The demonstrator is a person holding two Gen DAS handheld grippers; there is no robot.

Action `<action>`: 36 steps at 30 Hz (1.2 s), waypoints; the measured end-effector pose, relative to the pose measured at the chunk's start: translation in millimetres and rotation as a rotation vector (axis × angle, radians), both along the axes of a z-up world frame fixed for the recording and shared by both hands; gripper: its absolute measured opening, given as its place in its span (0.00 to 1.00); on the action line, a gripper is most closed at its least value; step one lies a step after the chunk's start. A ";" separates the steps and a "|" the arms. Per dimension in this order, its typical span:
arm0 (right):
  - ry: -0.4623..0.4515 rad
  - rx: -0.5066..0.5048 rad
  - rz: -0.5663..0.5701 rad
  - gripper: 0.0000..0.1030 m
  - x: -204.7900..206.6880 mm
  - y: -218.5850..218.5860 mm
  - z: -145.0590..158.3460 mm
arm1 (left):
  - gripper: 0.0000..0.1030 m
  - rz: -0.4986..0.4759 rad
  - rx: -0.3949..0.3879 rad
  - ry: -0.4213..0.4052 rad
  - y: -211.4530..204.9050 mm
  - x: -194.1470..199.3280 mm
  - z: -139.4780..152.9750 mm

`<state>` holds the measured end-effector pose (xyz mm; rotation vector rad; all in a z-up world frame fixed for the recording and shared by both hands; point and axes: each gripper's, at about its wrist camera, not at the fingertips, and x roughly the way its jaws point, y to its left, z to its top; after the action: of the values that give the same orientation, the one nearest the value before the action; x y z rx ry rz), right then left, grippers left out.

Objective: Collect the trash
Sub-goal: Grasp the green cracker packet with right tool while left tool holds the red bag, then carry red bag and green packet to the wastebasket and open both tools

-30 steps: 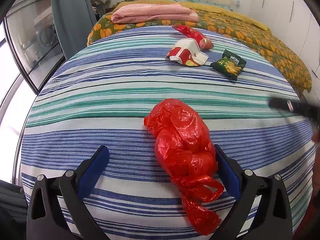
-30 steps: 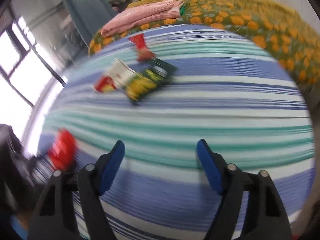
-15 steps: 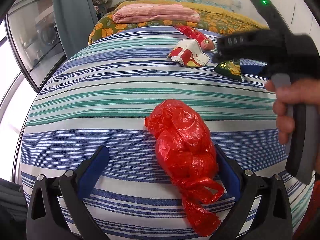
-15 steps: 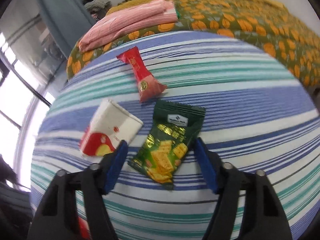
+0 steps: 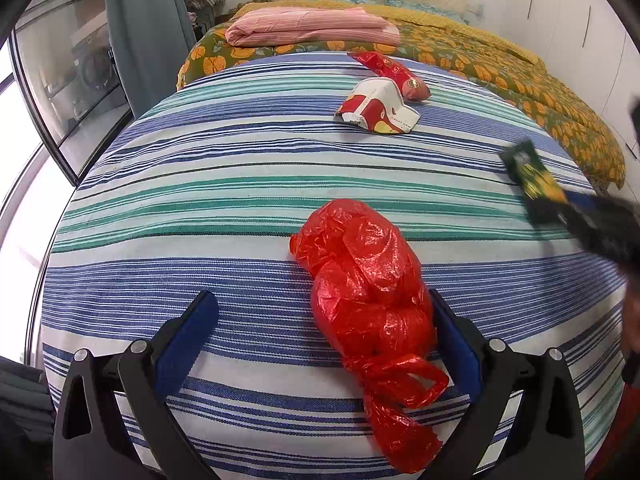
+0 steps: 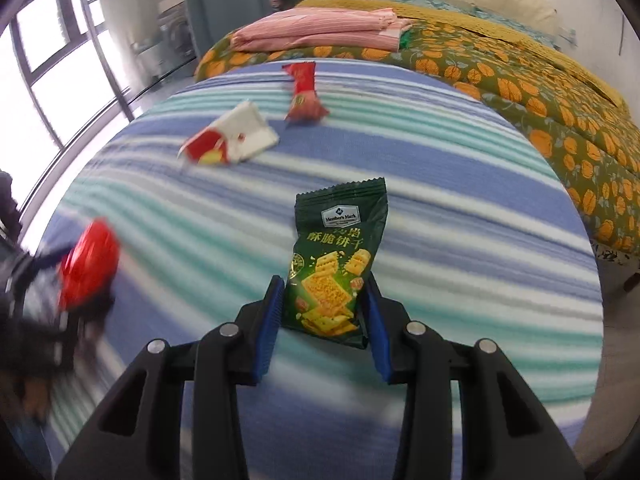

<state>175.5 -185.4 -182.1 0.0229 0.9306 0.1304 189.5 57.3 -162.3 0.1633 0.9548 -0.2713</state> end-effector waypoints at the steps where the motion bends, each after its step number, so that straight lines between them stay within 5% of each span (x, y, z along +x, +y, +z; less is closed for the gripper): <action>1: -0.007 0.004 0.007 0.37 -12.6 -3.9 -1.0 | 0.96 0.000 0.000 0.000 0.4 -0.2 -0.2; 5: -0.040 -0.008 0.015 0.41 -32.8 -7.1 -2.4 | 0.96 -0.001 0.000 0.000 0.8 0.2 -0.2; 12: -0.027 0.011 0.026 0.68 -33.0 -4.2 -2.4 | 0.96 -0.046 -0.019 0.009 5.4 -2.3 1.2; 20: 0.052 0.056 0.082 0.73 -46.4 -20.3 5.0 | 0.96 -0.135 -0.040 -0.002 14.6 -31.0 16.2; 27: 0.109 0.054 -0.004 0.73 -22.4 -13.8 11.3 | 0.95 -0.039 -0.027 0.036 -10.2 -2.6 14.9; 29: 0.140 0.054 -0.048 0.72 -15.8 -15.2 6.6 | 0.88 -0.011 -0.015 0.047 -10.4 1.4 11.2; 32: 0.135 0.032 -0.070 0.45 -14.0 -14.1 7.6 | 0.71 0.019 0.006 0.048 -8.4 1.9 8.6; 35: 0.116 0.037 -0.064 0.41 -19.9 -16.4 12.4 | 0.43 0.003 0.010 0.030 -7.8 -3.2 11.2; 36: 0.107 0.037 -0.058 0.39 -23.3 -17.6 14.5 | 0.43 -0.006 0.014 0.024 -7.9 -6.8 12.7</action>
<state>152.2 -203.0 -167.5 0.0918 1.0334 0.0927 182.7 49.4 -149.6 0.1762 0.9802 -0.2727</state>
